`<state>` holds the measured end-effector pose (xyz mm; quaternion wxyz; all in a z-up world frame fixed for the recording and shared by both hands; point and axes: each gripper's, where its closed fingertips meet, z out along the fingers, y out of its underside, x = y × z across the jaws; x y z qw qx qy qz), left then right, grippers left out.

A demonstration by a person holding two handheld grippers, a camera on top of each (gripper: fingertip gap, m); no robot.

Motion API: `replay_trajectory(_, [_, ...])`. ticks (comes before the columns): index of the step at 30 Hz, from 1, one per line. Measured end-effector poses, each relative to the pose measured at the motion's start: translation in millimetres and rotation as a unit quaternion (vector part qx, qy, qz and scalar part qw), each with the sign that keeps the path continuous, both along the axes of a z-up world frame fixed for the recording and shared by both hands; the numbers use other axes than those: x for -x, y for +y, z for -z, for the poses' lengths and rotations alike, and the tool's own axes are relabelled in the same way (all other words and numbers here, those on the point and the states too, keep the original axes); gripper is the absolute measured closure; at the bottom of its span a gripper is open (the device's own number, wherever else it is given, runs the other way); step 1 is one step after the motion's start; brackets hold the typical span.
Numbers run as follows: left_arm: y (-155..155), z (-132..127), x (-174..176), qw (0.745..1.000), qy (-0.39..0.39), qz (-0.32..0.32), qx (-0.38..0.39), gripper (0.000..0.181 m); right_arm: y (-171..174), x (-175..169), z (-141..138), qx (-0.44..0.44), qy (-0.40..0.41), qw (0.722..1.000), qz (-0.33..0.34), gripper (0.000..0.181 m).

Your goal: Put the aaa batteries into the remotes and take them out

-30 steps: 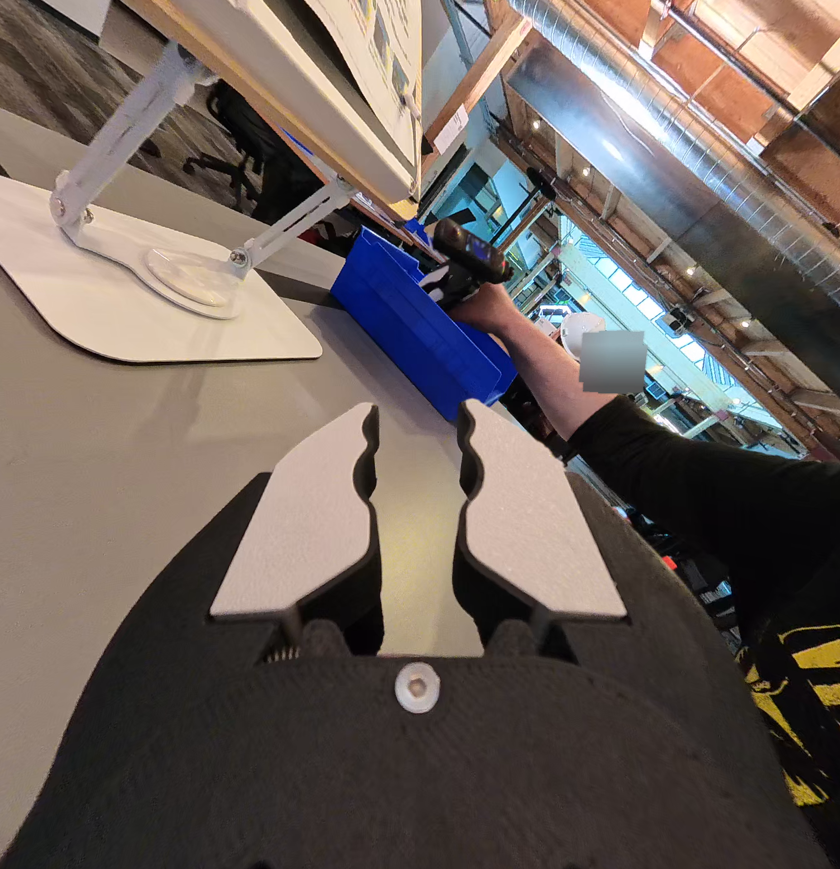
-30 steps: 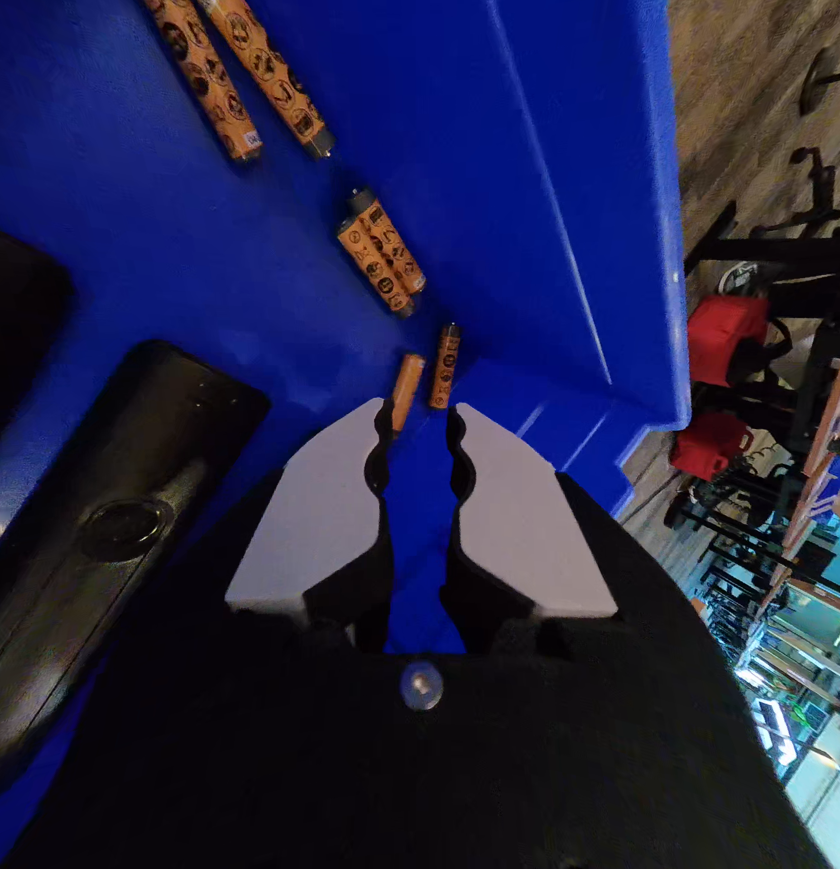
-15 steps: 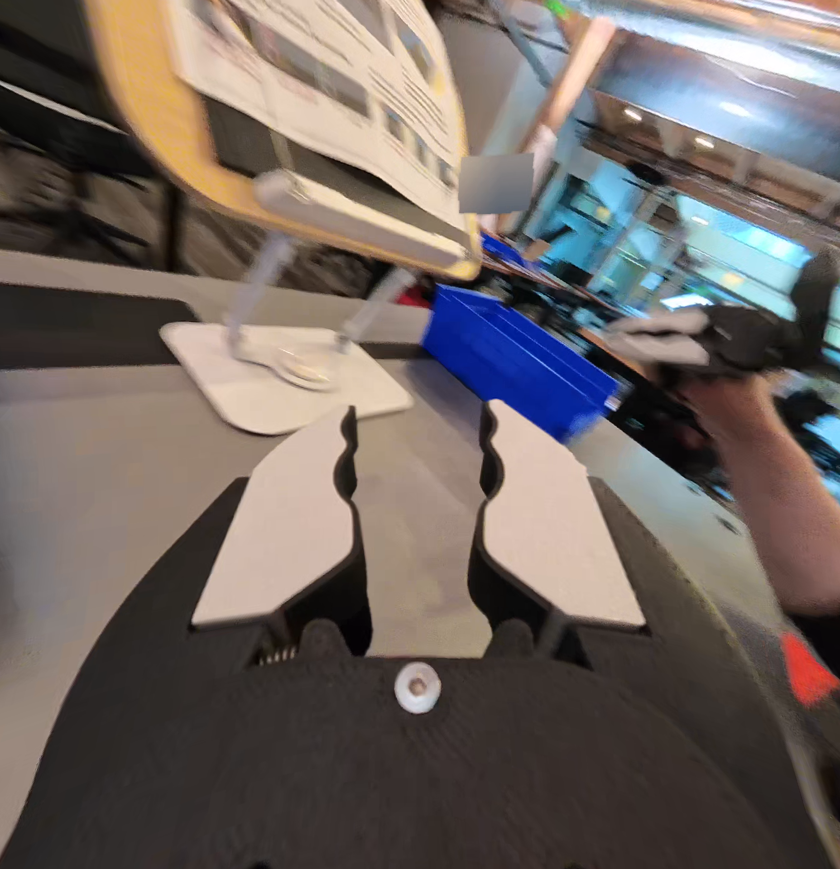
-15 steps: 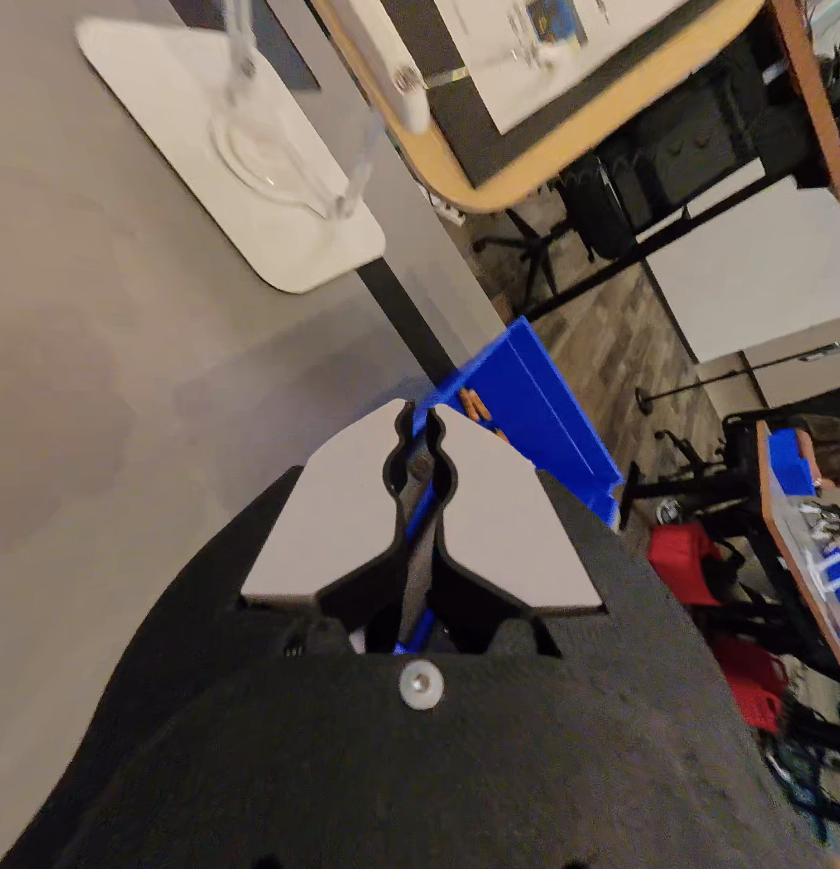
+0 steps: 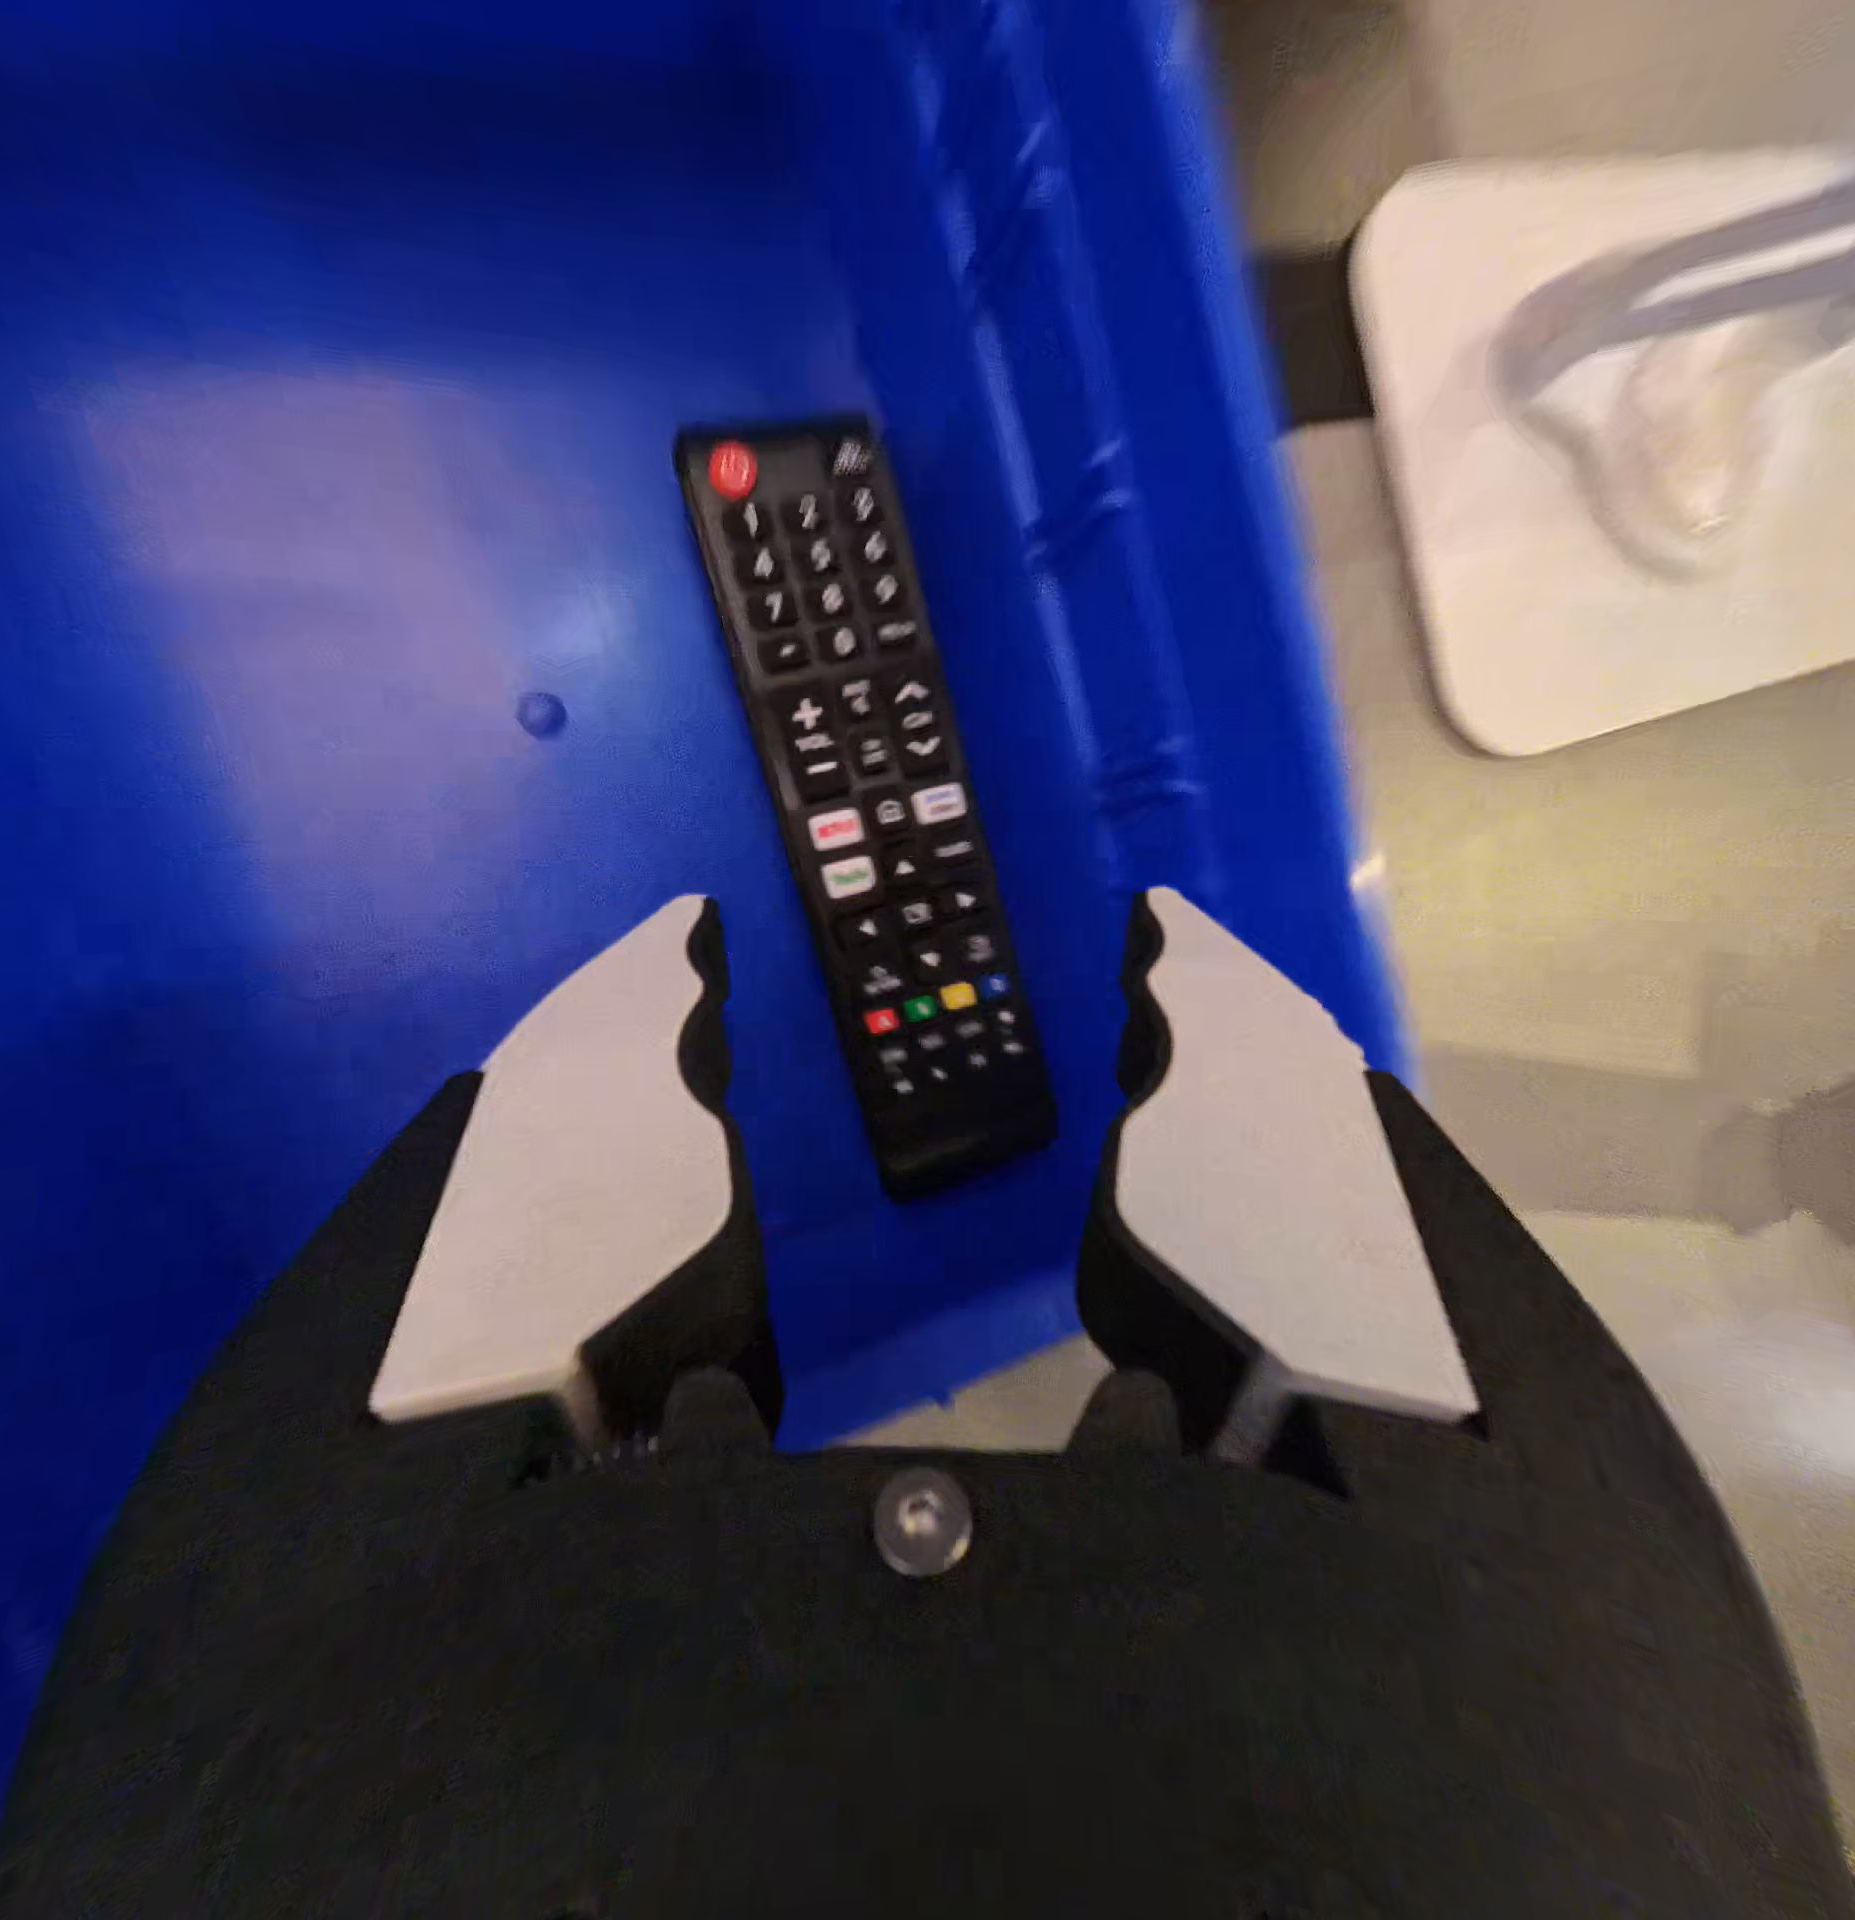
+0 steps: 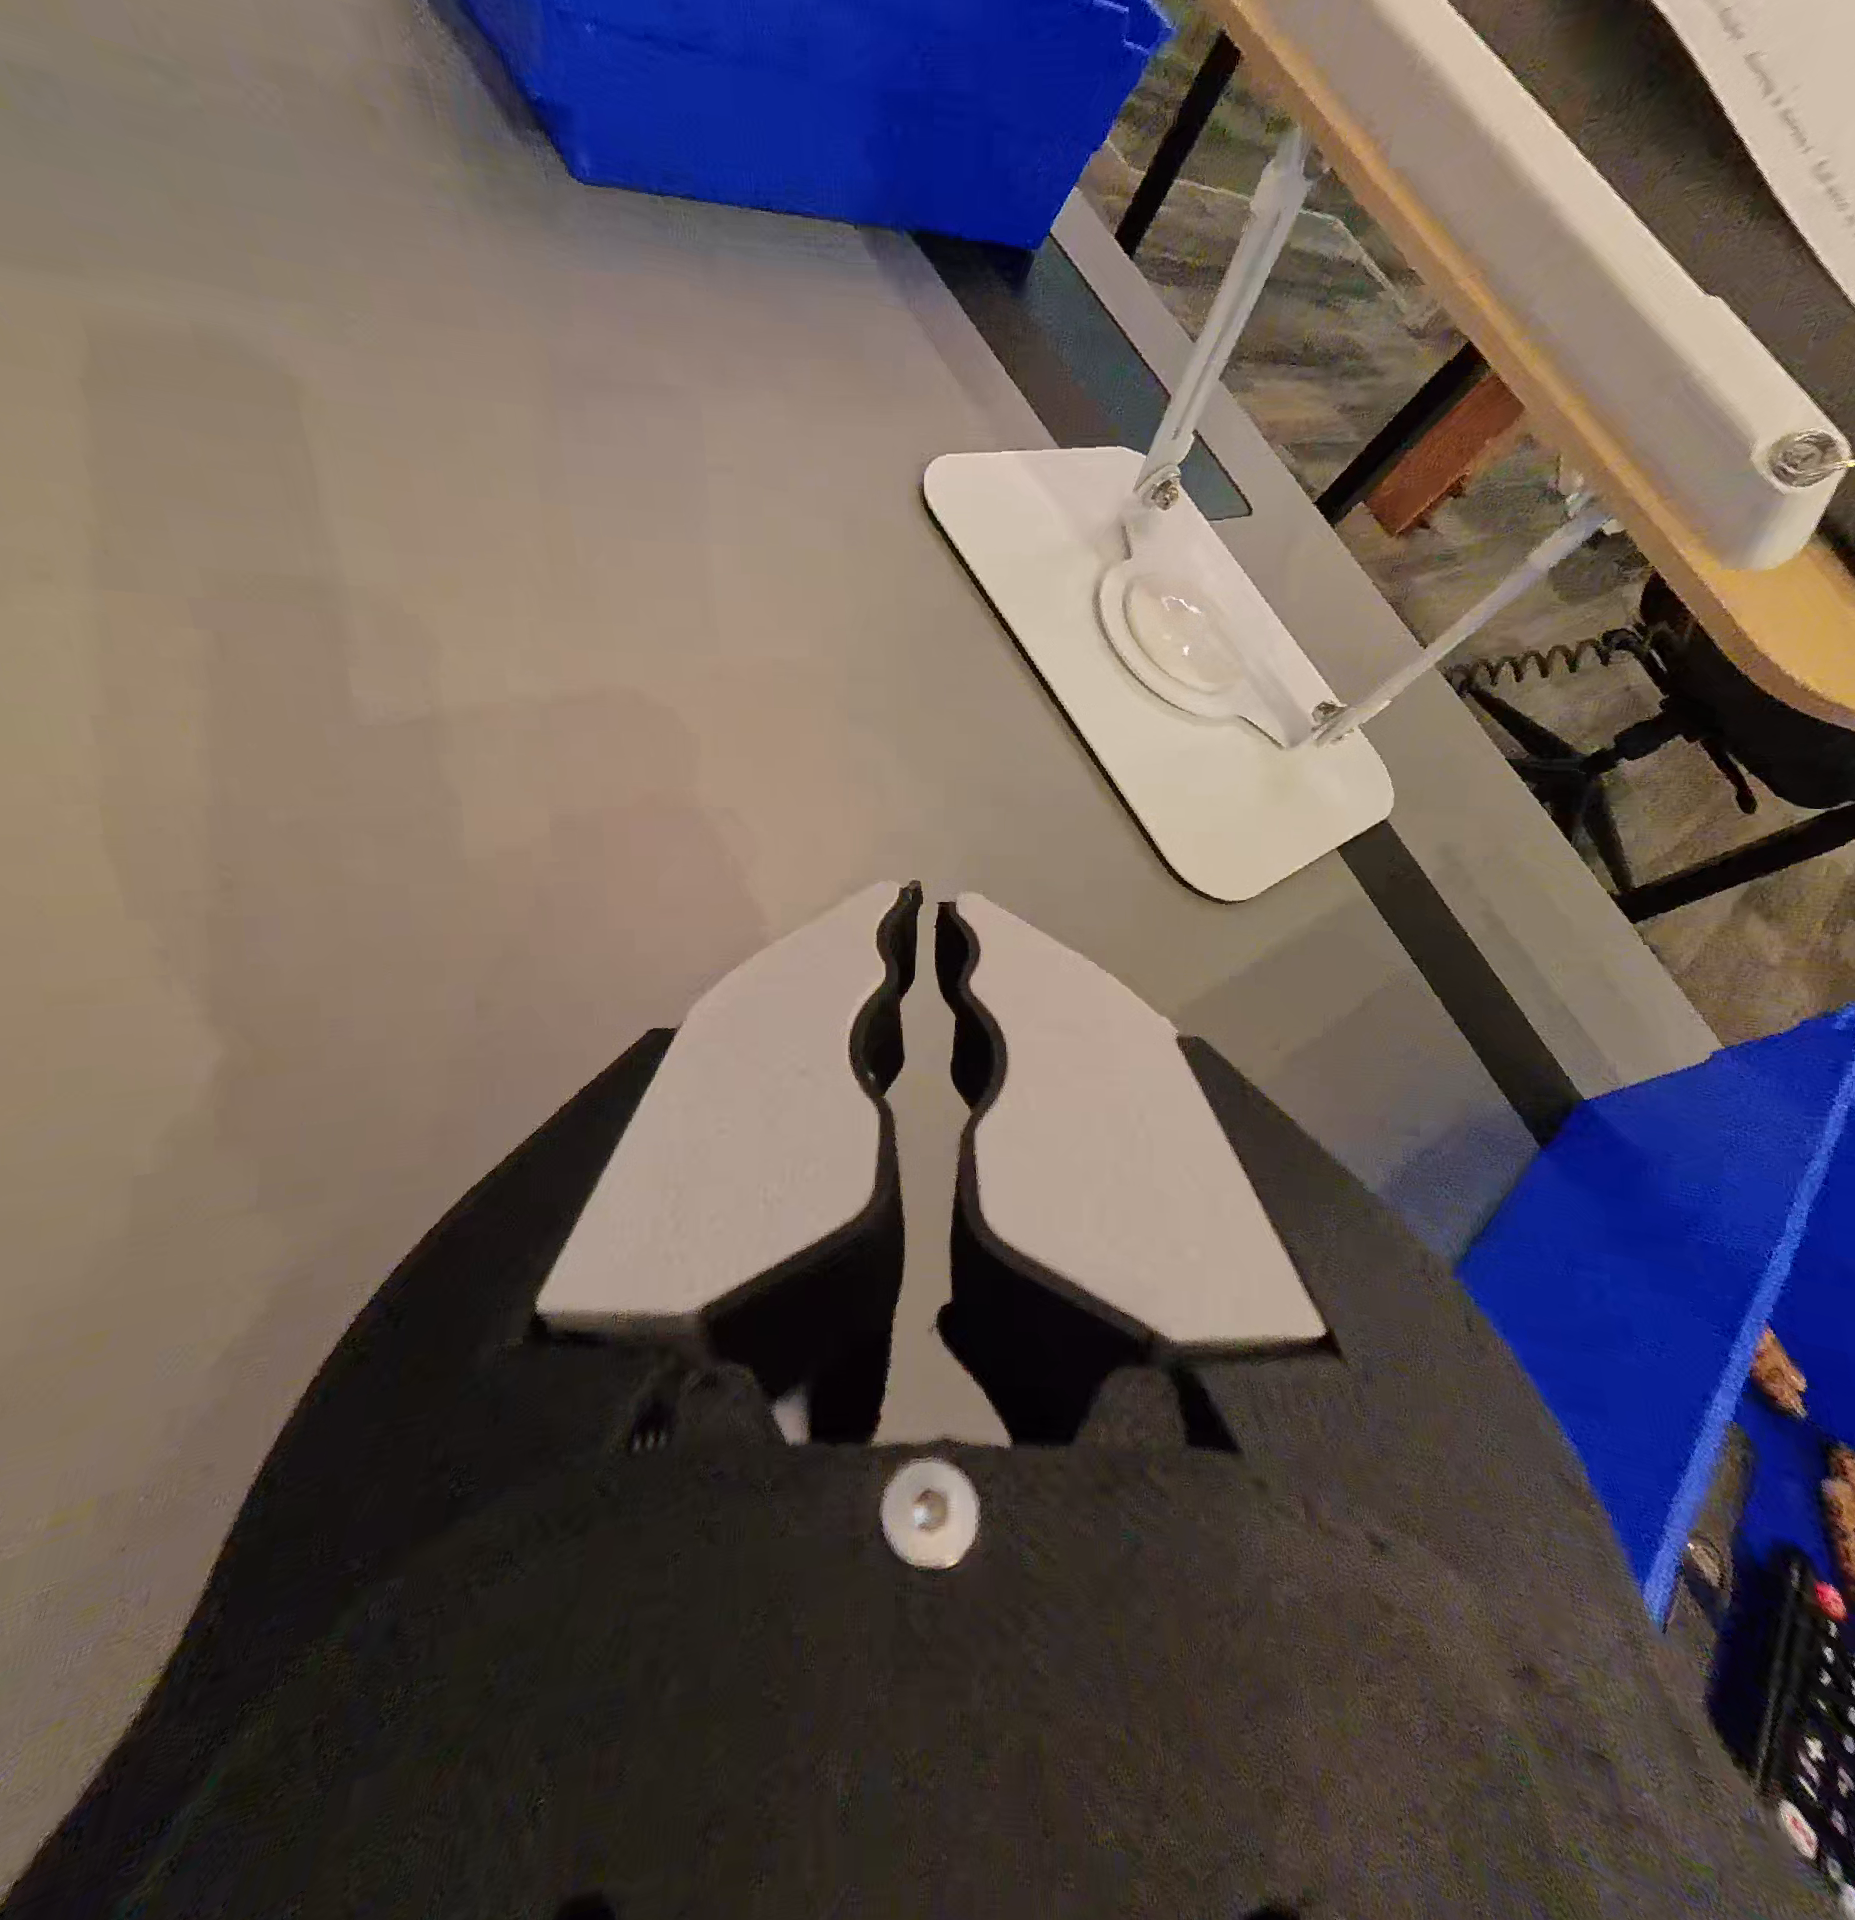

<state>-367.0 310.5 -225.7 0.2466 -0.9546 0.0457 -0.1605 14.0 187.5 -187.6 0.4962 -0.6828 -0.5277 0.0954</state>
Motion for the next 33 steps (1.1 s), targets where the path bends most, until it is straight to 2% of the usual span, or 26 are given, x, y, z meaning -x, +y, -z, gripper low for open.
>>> replay_trajectory(2, [3.7, 34.3, 3.0, 0.997, 0.022, 0.005, 0.076, 0.103, -1.1, 0.9, 4.6, 0.004, -0.001, 1.0, -0.003, 0.178])
replay_trajectory(3, [5.2, 42.2, 3.8, 0.995, 0.037, 0.005, 0.093, 0.109, -1.3, 0.0, 5.9, 0.006, -0.002, 1.0, -0.003, 0.178])
replay_trajectory(4, [12.2, 41.6, 6.0, 0.995, 0.06, 0.004, 0.078, 0.103, -1.6, -1.4, 7.1, 0.005, -0.003, 1.0, -0.003, 0.178])
replay_trajectory(5, [10.7, 45.7, 5.9, 0.992, 0.078, 0.014, 0.094, 0.106, -1.5, -3.1, 8.0, 0.005, -0.002, 1.0, -0.003, 0.178])
replay_trajectory(7, [10.5, 51.0, 16.1, 0.979, 0.168, 0.044, 0.104, 0.124, -1.2, -6.4, 9.9, 0.009, 0.002, 1.0, -0.006, 0.178])
replay_trajectory(10, [17.0, 50.1, 18.7, 0.98, 0.172, 0.036, 0.099, 0.144, -5.2, -9.1, 12.5, 0.014, 0.005, 1.0, -0.008, 0.178])
replay_trajectory(12, [22.7, 47.9, 26.8, 0.975, 0.205, 0.031, 0.076, 0.145, -5.7, -10.2, 11.5, 0.012, 0.003, 1.0, -0.008, 0.178])
replay_trajectory(13, [27.7, 43.9, 35.4, 0.971, 0.232, 0.021, 0.049, 0.146, -5.7, -10.6, 11.9, 0.011, 0.004, 1.0, -0.009, 0.178])
replay_trajectory(15, [31.2, 28.7, 34.5, 0.98, 0.2, 0.0, -0.006, 0.146, -8.5, -10.3, 12.0, 0.009, 0.01, 1.0, -0.012, 0.178])
replay_trajectory(17, [30.7, -5.7, 27.4, 0.981, 0.164, 0.005, -0.106, 0.147, -13.3, -6.6, 7.5, 0.019, 0.029, 0.999, -0.022, 0.177])
replay_trajectory(19, [14.3, -38.9, 12.8, 0.981, 0.095, 0.003, -0.169, 0.148, -20.6, 4.3, -0.9, 0.044, 0.075, 0.995, -0.039, 0.17])
replay_trajectory(21, [-12.1, -84.1, -33.8, 0.96, -0.046, 0.072, -0.267, 0.148, -28.2, 20.9, -11.0, 0.096, 0.134, 0.984, -0.061, 0.159])
replay_trajectory(23, [-51.2, -118.5, -84.2, 0.92, -0.17, 0.142, -0.323, 0.148, -39.8, 41.4, -26.8, 0.144, 0.201, 0.964, -0.095, 0.148])
replay_trajectory(24, [-70.9, -128.2, -108.4, 0.899, -0.205, 0.177, -0.344, 0.148, -45.0, 50.9, -36.0, 0.16, 0.233, 0.953, -0.111, 0.149])
replay_trajectory(26, [-107.6, -126.9, -157.2, 0.872, -0.242, 0.248, -0.346, 0.149, -51.2, 67.3, -56.6, 0.175, 0.29, 0.932, -0.132, 0.144])
replay_trajectory(28, [-131.5, -115.3, -201.9, 0.86, -0.249, 0.289, -0.341, 0.15, -55.1, 81.8, -76.7, 0.185, 0.327, 0.916, -0.143, 0.132])
replay_trajectory(31, [-167.1, -96.2, -264.9, 0.836, -0.235, 0.366, -0.333, 0.155, -56.3, 98.3, -95.2, 0.168, 0.336, 0.915, -0.145, 0.125])
replay_trajectory(33, [-188.6, -85.6, -299.3, 0.818, -0.252, 0.412, -0.312, 0.156, -57.6, 107.3, -95.0, 0.167, 0.322, 0.92, -0.15, 0.131])
